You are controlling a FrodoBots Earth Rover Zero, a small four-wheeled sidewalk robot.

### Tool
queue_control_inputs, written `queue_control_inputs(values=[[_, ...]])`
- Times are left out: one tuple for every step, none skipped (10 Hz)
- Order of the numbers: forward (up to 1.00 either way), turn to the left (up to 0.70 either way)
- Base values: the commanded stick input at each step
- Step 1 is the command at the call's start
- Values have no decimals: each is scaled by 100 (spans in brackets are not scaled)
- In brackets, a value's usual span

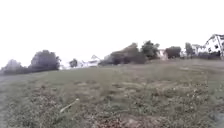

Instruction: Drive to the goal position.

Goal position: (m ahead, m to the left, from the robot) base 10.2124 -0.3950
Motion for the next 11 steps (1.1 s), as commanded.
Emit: queue_control_inputs(values=[[50,2],[50,1],[50,3],[50,3],[50,3],[50,2],[50,1],[50,-2],[50,-7],[50,-36],[50,-39]])
